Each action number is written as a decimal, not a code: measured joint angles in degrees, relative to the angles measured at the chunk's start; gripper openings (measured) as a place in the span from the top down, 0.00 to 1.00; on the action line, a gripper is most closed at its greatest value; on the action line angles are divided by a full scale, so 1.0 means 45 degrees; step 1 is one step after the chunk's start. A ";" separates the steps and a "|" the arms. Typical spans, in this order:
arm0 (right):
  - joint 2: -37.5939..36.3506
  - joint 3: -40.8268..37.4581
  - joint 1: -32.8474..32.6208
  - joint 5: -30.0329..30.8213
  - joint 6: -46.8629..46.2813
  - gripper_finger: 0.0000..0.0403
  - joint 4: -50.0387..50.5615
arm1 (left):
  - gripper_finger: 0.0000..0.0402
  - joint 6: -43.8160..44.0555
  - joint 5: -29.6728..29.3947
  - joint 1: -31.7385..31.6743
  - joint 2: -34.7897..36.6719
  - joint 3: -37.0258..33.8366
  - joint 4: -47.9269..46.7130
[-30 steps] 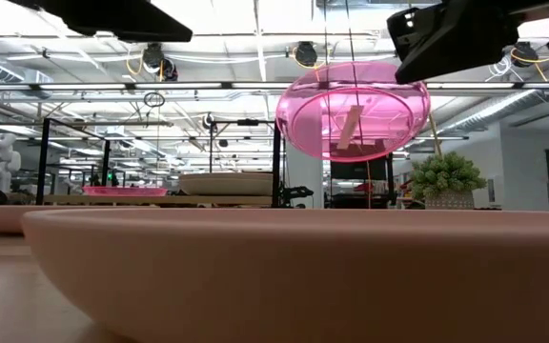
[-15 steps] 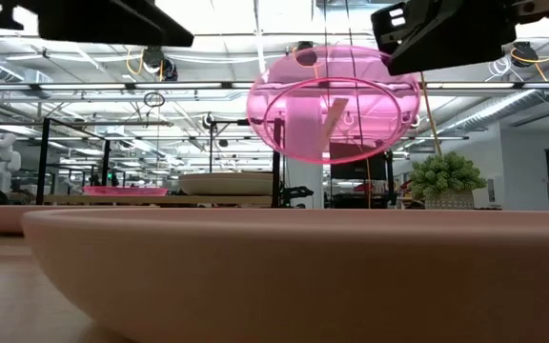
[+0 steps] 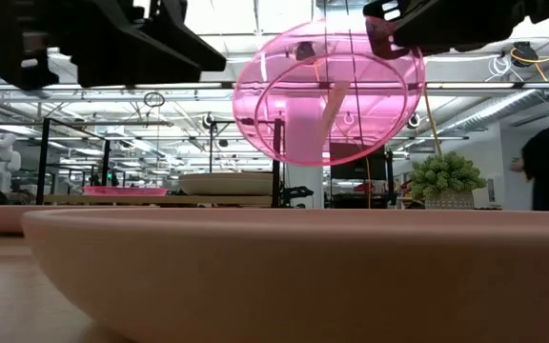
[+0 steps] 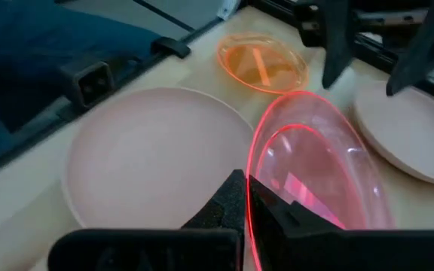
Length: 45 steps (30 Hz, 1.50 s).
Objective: Place and stack plates onto a shelf
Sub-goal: Stack the pink transparent plate on top of the pink transparent plate on the shelf
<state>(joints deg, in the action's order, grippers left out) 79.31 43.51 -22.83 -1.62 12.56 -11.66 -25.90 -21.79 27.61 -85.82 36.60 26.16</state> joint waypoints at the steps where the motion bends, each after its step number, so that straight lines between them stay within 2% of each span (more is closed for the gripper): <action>1: 0.0000 0.0000 0.0001 -0.0065 -0.0022 1.00 -0.0038 | 0.47 -0.0027 0.0094 -0.0071 -0.0131 0.0000 0.0255; 8: -0.0010 0.0000 0.0001 -0.0369 -0.0011 1.00 -0.0358 | 0.57 -0.0319 0.1200 -0.0430 -0.0903 0.0005 0.1324; 19: -0.0010 0.0000 0.0001 -0.0376 -0.0016 1.00 -0.0418 | 0.66 -0.0857 0.1278 -0.0702 -0.1107 0.0005 0.1977; 24: -0.0010 0.0000 0.0371 -0.0783 0.0018 1.00 -0.0493 | 0.71 -0.2185 0.2975 -0.1377 -0.1076 0.0005 0.2542; 29: -0.0010 0.0000 0.0741 -0.1366 -0.0106 1.00 -0.0603 | 0.71 -0.1860 0.4506 -0.1914 -0.0995 0.0320 0.1585; 41: -0.0010 0.0000 0.0807 -0.1370 -0.0291 1.00 -0.0365 | 0.72 -0.1820 0.4557 -0.2048 -0.1000 0.0403 0.1188; 45: -0.0010 0.0000 0.0807 -0.1371 -0.0269 1.00 -0.0205 | 0.77 -0.1796 0.4622 -0.2048 -0.1000 0.0403 0.1190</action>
<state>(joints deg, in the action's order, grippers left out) 79.26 43.51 -19.20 -7.79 11.35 -12.58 -33.98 -0.99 18.39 -90.32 38.41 31.52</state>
